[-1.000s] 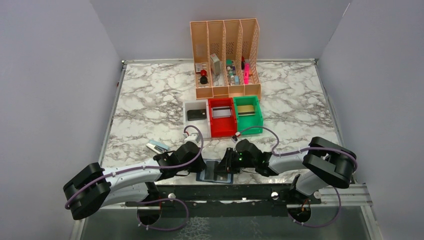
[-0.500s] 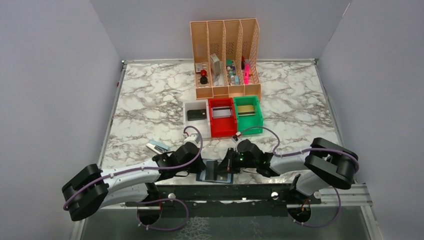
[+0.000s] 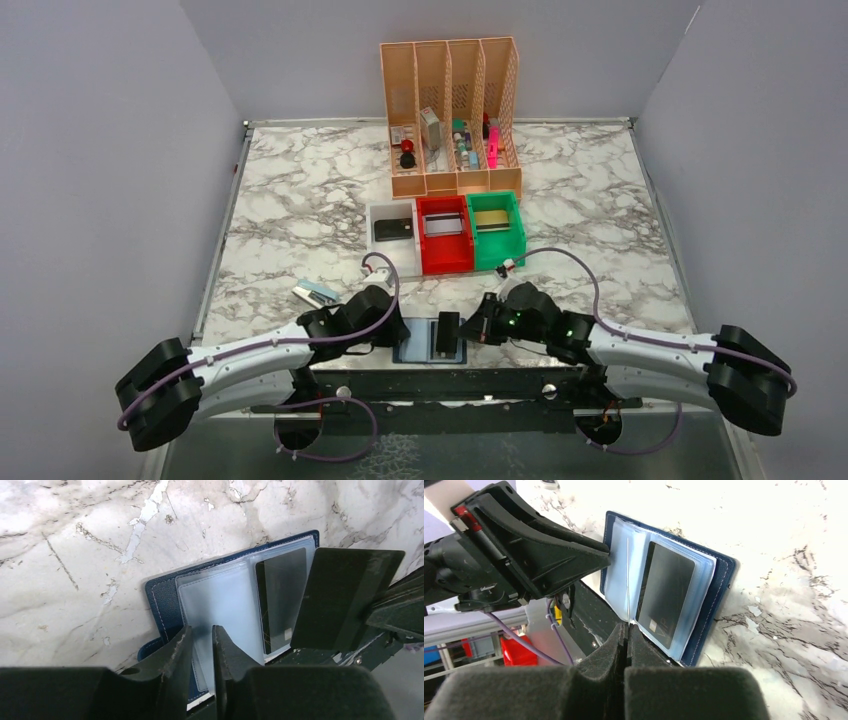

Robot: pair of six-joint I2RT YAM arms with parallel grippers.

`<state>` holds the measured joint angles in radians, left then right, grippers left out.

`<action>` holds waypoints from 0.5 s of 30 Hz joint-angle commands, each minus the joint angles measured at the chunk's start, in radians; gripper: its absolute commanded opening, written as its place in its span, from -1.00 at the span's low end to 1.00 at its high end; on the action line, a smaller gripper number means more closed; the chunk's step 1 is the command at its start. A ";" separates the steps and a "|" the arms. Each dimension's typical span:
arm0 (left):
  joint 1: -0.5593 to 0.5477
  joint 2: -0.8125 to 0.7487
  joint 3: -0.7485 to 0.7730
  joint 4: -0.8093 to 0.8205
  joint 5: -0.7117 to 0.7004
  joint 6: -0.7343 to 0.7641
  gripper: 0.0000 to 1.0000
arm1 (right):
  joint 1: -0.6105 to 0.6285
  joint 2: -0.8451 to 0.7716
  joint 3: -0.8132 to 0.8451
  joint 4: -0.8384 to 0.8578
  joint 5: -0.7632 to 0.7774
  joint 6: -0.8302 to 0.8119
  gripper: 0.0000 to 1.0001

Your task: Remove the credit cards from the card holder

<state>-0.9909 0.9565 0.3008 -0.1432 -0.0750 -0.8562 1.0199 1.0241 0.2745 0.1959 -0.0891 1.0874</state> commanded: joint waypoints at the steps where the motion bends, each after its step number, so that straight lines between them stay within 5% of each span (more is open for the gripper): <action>1: -0.006 -0.062 0.005 -0.045 -0.063 0.016 -0.41 | -0.003 -0.092 0.006 -0.107 0.087 -0.096 -0.98; 15: -0.004 -0.091 0.152 -0.212 -0.295 0.094 0.34 | -0.002 -0.116 0.126 -0.099 0.152 -0.409 -0.98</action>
<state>-0.9905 0.8623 0.3946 -0.2790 -0.2329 -0.7979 1.0195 0.8959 0.3279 0.0971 0.0074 0.8246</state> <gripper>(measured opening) 0.604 0.017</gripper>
